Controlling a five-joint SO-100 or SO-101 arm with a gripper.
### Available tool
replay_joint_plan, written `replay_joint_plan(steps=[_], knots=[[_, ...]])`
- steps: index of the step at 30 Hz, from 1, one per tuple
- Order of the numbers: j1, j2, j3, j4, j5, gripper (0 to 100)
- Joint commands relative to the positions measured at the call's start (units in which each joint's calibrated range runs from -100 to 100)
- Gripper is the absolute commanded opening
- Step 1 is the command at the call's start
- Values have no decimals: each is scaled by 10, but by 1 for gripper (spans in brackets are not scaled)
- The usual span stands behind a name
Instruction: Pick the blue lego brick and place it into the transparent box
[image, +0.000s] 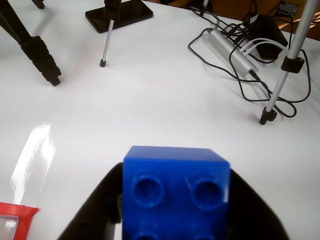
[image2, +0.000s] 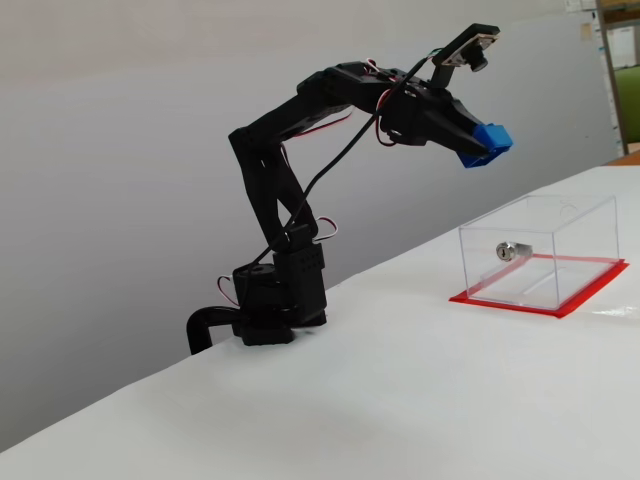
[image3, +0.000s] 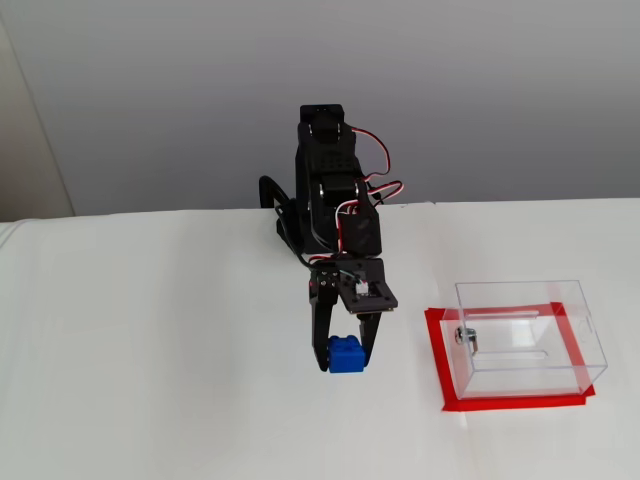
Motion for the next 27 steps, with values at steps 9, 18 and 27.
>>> replay_joint_plan(steps=[9, 18, 27], knots=[[-33, -88, -2, 18, -1, 2], [-162, -80, -2, 14, -2, 2], [-351, -52, -3, 9, -3, 2]])
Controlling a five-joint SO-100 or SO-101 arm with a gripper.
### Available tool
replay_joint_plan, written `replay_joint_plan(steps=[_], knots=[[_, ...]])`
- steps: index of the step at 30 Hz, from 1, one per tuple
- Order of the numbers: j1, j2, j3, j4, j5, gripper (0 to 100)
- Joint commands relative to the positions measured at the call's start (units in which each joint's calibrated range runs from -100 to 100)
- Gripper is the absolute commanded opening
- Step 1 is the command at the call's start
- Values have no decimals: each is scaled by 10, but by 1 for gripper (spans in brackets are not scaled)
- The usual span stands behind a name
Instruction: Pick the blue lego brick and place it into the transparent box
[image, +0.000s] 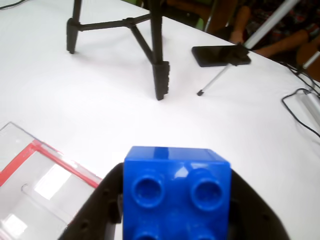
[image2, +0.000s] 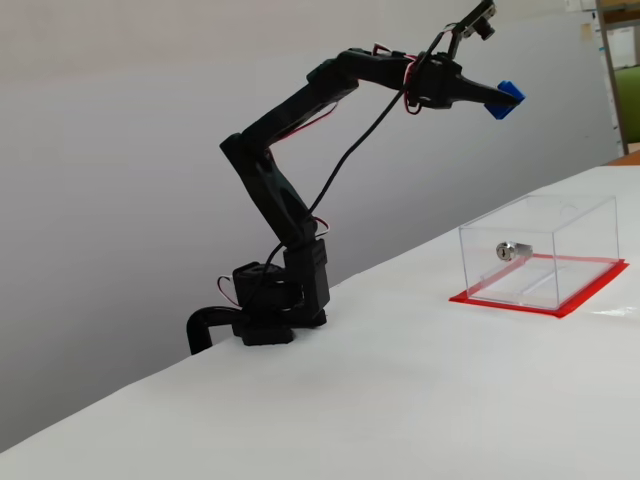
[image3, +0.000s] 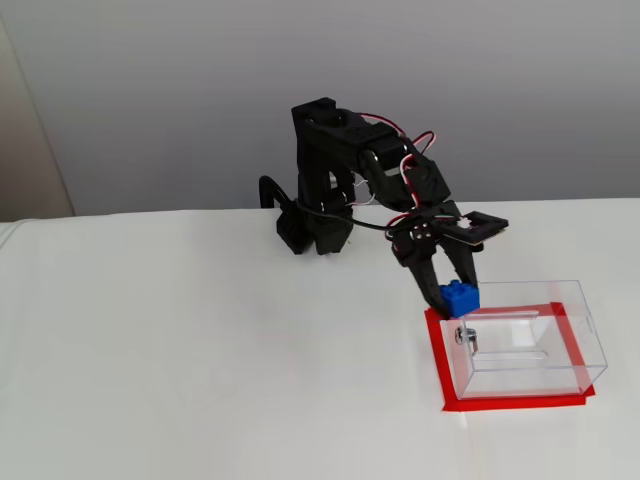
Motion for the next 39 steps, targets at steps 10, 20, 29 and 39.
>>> replay_joint_plan(steps=[10, 20, 29, 39], knots=[[-199, 54, -7, -40, -2, 3], [-275, 129, -12, -98, -3, 3], [-279, 188, -13, -110, -3, 3], [-279, 200, -13, -111, -3, 3]])
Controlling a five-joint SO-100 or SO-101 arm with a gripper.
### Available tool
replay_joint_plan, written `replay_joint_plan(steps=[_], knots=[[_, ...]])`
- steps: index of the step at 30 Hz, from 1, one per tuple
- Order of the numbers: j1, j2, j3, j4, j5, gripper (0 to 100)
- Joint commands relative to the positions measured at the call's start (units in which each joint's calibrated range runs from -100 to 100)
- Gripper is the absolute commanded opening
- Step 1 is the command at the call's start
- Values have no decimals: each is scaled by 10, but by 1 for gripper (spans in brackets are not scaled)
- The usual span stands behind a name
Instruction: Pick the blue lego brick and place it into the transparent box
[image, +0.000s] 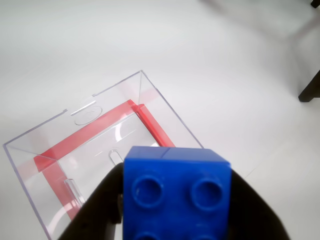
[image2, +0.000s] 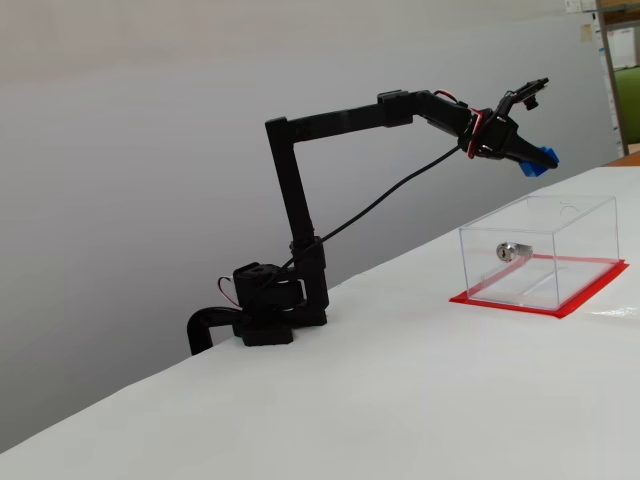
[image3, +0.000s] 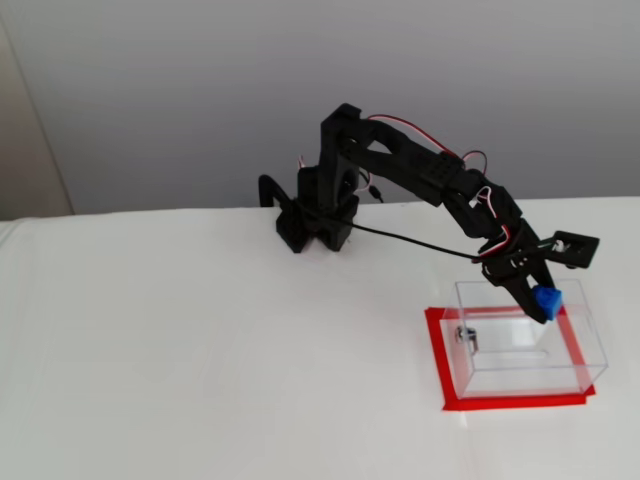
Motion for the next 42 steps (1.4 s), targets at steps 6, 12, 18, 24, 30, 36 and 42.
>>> replay_joint_plan(steps=[6, 12, 18, 24, 30, 36, 42], knots=[[-4, -6, -10, -13, -1, 3], [-4, -6, -9, -13, -25, 3], [-5, -7, -8, -13, -27, 20], [-5, -11, -7, -13, -24, 27], [-5, -13, -7, -13, -25, 27], [-5, -15, -6, -13, -26, 27], [-5, -15, -6, -13, -26, 27]])
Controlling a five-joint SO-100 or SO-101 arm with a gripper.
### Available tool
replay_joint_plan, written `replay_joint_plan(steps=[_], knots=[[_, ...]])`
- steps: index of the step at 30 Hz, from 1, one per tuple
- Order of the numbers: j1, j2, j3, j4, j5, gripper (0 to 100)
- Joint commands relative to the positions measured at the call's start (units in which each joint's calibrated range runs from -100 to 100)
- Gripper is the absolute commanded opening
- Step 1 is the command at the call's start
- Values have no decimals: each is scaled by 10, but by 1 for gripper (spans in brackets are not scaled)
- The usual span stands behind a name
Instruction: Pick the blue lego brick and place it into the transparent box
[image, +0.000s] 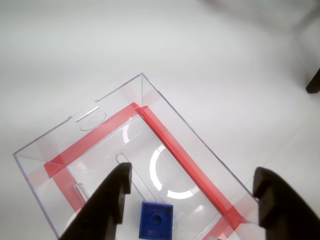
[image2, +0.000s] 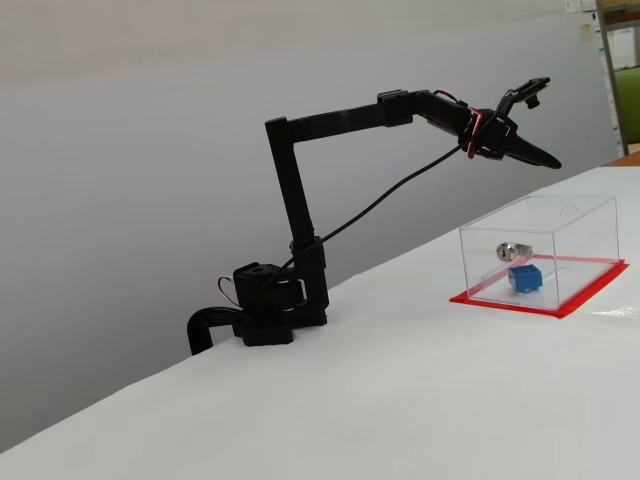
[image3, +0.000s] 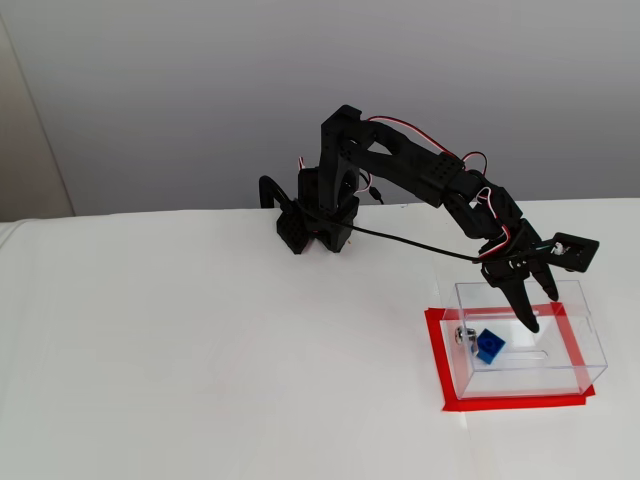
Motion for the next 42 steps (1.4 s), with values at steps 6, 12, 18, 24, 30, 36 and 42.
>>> replay_joint_plan(steps=[6, 12, 18, 24, 30, 36, 42], knots=[[-2, -15, -5, -12, -1, 27], [7, -17, -5, -12, 2, 22], [32, -49, 6, -7, 3, 1], [77, -121, 72, -8, 4, 1], [153, -233, 157, -6, 4, 2], [248, -357, 237, -5, 2, 2], [333, -457, 300, -5, -1, 2]])
